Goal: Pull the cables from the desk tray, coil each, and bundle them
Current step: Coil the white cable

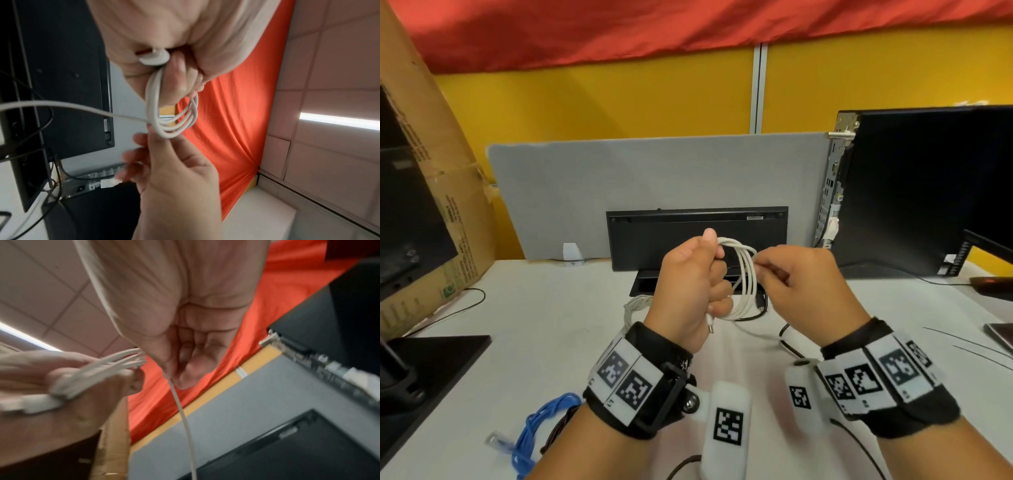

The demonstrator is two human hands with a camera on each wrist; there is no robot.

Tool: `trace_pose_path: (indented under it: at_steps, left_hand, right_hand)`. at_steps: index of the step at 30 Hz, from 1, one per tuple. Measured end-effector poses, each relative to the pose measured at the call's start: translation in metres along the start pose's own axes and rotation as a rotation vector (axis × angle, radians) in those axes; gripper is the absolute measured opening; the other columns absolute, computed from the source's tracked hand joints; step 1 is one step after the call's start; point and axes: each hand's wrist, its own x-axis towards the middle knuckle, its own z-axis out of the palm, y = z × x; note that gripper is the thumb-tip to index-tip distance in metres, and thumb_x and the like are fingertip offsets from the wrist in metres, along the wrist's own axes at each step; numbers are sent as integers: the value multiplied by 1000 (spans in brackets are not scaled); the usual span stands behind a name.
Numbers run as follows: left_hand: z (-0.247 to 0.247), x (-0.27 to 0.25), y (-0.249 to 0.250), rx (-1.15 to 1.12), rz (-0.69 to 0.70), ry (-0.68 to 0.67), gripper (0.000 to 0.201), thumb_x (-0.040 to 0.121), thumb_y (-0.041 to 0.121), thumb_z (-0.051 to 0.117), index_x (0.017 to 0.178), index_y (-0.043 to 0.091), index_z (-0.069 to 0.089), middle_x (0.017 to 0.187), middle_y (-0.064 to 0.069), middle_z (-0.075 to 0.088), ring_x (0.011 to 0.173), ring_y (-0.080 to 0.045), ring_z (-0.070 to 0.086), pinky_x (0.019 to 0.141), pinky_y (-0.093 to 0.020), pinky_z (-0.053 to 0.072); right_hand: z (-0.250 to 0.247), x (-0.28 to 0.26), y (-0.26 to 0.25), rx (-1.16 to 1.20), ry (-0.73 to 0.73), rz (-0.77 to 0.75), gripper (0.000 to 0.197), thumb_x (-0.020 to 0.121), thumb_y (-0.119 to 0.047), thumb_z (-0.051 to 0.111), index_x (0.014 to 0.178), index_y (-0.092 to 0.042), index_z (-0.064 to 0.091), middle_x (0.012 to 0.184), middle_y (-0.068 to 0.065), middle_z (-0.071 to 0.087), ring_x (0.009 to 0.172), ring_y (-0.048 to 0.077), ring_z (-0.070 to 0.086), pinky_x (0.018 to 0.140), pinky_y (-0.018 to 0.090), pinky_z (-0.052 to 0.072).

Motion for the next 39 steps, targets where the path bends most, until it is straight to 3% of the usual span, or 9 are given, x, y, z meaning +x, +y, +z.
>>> trace_pose_path:
  at_steps: [2,6,14,18,21,27,32,35,39]
  left_hand:
    - [-1,0,1,-6,31,18,34,103,33,41,75,14,46,51,4,19,39,-7,14,40,-17,15]
    - [-6,3,7,-50,56,43,34,103,34,40,77,13,45,50,4,20,38,-6,15,37,-15,18]
    - [-7,6,1,-50,116,97,34,103,32,39,76,12,43,47,4,22,34,-6,18,35,-15,21]
    - [-7,5,1,-27,145,119,34,104,31,38,76,12,43,48,3,22,36,-7,18,37,-17,19]
    - [-6,4,0,16,168,120,33,104,31,38,77,12,44,51,2,22,39,-8,18,39,-20,19]
    - [-8,3,5,59,217,106,33,102,32,42,77,12,48,56,2,32,42,-8,23,37,-20,29]
    - [-12,5,7,109,254,48,34,102,33,44,77,11,52,70,-1,44,44,-13,31,38,-20,31]
    - [-13,6,4,189,317,26,34,102,32,44,75,13,53,65,0,43,42,-10,34,40,-22,33]
    - [-16,9,2,240,311,47,32,103,29,42,77,12,51,66,0,42,41,-8,33,39,-21,32]
  right_hand:
    - [6,1,-8,176,-24,73,14,87,-13,63,80,-16,75,59,-5,65,53,11,61,54,30,53]
    - [9,10,-16,477,-26,199,12,86,-12,68,81,-18,78,62,-2,71,54,10,67,48,14,47]
    - [1,15,-23,962,-200,420,25,89,-1,51,87,0,76,79,21,72,74,31,71,66,32,60]
    - [5,11,-27,828,-208,335,14,90,-16,65,85,-9,77,80,13,74,79,31,72,76,37,59]
    - [12,9,-26,809,-141,356,14,91,-17,65,85,-12,77,78,10,74,73,29,68,71,36,55]
    - [10,11,-28,1075,-229,459,24,97,-13,49,87,-7,70,75,9,62,69,18,53,62,26,41]
    - [8,11,-36,1431,-316,531,20,89,-21,51,73,-11,57,76,10,54,75,31,58,71,36,38]
    - [8,12,-38,1232,-317,478,12,83,-16,60,72,-13,64,77,10,69,76,26,67,73,34,48]
    - [6,12,-35,713,-211,448,8,86,-4,60,83,-8,66,77,10,71,71,20,68,60,28,52]
